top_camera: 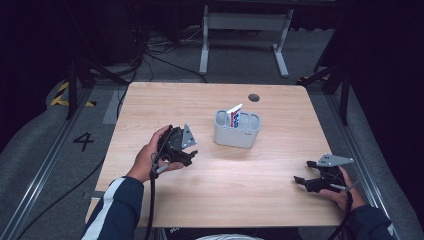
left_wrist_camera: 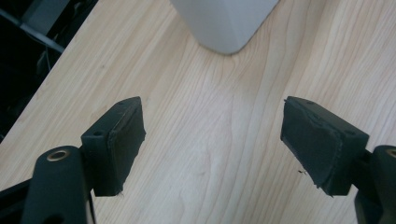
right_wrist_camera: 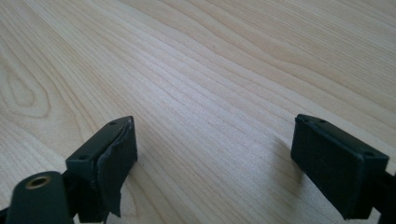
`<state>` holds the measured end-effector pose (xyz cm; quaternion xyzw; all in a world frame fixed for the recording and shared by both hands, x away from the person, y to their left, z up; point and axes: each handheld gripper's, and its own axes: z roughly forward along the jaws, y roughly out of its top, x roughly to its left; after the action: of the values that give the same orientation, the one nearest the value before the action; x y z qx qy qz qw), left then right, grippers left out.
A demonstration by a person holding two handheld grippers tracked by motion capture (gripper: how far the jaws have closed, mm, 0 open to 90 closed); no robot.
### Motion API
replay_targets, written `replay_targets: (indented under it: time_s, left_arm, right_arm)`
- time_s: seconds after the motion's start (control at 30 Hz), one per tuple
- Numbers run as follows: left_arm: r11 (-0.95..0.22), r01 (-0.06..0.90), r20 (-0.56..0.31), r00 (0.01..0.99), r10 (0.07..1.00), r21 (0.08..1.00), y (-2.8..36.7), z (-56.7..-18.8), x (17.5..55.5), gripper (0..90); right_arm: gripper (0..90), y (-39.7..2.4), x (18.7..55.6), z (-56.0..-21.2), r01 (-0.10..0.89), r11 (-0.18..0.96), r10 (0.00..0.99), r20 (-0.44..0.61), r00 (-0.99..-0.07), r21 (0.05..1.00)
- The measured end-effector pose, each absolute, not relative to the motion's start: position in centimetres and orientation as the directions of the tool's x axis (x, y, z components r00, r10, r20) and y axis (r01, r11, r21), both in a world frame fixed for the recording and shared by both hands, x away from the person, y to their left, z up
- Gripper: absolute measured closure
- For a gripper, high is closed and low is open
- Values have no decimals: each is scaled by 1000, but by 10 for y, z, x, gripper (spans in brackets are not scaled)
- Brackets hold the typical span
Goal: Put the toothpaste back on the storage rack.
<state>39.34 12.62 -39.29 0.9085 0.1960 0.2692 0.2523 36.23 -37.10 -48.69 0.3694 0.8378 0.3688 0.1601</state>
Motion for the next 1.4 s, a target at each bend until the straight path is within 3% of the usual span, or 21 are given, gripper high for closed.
replay_targets:
  time_s: [1.03,1.4]
  left_arm:
    - [-830,335,411,747,523,446,188,-436,362,223]
    - [-795,371,376,732,568,480,219,-446,350,222]
  right_arm:
    - [145,-371,362,-487,501,455,737,4,-676,736]
    - [145,-371,362,-487,502,454,738,5,-675,736]
